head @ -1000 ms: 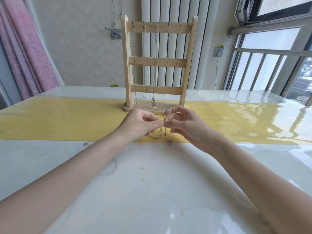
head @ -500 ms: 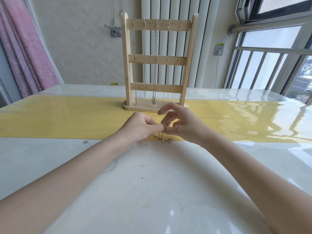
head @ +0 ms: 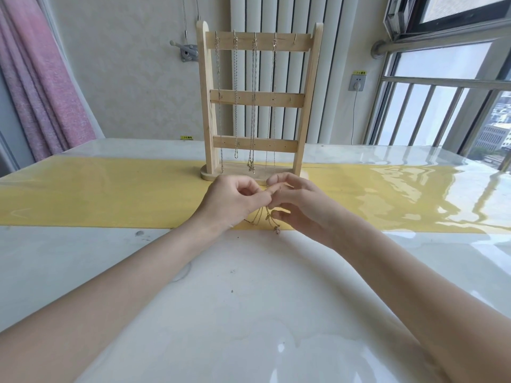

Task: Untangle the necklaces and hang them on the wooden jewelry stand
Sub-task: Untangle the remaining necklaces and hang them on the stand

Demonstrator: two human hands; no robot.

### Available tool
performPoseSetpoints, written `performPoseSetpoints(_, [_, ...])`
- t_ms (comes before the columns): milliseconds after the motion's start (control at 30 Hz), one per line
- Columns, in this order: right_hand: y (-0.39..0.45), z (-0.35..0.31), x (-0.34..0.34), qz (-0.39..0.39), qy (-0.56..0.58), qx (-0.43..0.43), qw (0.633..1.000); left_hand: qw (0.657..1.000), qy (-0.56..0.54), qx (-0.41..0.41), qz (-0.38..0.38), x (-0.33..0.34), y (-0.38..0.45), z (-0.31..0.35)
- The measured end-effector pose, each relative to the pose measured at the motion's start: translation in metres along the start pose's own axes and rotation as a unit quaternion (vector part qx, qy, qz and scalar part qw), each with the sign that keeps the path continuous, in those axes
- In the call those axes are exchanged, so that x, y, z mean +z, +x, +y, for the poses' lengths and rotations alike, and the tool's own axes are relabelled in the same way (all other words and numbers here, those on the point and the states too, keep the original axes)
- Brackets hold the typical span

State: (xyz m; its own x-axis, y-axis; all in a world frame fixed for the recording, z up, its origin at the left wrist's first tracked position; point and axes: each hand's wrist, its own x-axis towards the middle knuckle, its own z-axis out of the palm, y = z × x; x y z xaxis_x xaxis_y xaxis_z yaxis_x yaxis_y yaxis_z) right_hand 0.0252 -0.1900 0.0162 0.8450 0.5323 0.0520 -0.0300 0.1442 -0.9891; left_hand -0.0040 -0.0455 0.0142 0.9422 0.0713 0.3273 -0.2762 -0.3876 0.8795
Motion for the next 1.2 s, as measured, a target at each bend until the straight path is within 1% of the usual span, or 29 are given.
performPoseSetpoints(100, [0.0,-0.004,0.0,-0.018,0.053,0.034,0.998,0.998,-0.017,0.054,0.014,0.001,-0.002,0.006])
performPoseSetpoints(167, [-0.001,-0.007,-0.001,-0.03,0.078,0.053,0.995,0.997,-0.033,0.067,0.013,0.002,-0.003,0.007])
performPoseSetpoints(233, [-0.001,-0.008,-0.001,-0.032,0.097,0.048,0.994,0.996,-0.082,0.045,0.008,0.001,-0.003,0.008])
performPoseSetpoints(300, [-0.001,-0.009,-0.001,-0.02,0.106,0.022,0.994,0.991,-0.132,0.003,0.004,0.0,-0.002,0.007])
performPoseSetpoints(400, [0.0,-0.011,-0.003,-0.001,0.141,-0.011,0.99,0.976,-0.21,-0.059,0.002,-0.002,0.001,0.007])
performPoseSetpoints(467, [0.0,-0.012,-0.006,0.015,0.141,-0.023,0.99,0.967,-0.241,-0.076,-0.002,-0.004,0.002,0.008])
performPoseSetpoints(533, [0.0,-0.01,-0.005,0.026,0.102,-0.049,0.993,0.968,-0.24,-0.076,-0.006,-0.004,0.002,0.008])
performPoseSetpoints(600, [-0.001,-0.008,-0.002,0.028,0.034,-0.086,0.995,0.97,-0.232,-0.071,-0.006,-0.004,0.002,0.007])
performPoseSetpoints(767, [-0.003,-0.007,0.007,0.027,-0.066,-0.151,0.986,0.971,-0.226,-0.079,-0.005,-0.004,0.001,0.009])
performPoseSetpoints(933, [-0.004,-0.007,0.011,0.046,-0.179,-0.222,0.957,0.97,-0.218,-0.112,-0.003,-0.004,0.001,0.01])
performPoseSetpoints(1067, [-0.004,-0.007,0.014,0.062,-0.257,-0.253,0.931,0.967,-0.225,-0.123,-0.005,-0.003,0.0,0.011])
performPoseSetpoints(1200, [-0.001,-0.004,0.016,0.069,-0.307,-0.275,0.908,0.969,-0.213,-0.122,-0.002,-0.001,0.0,0.01])
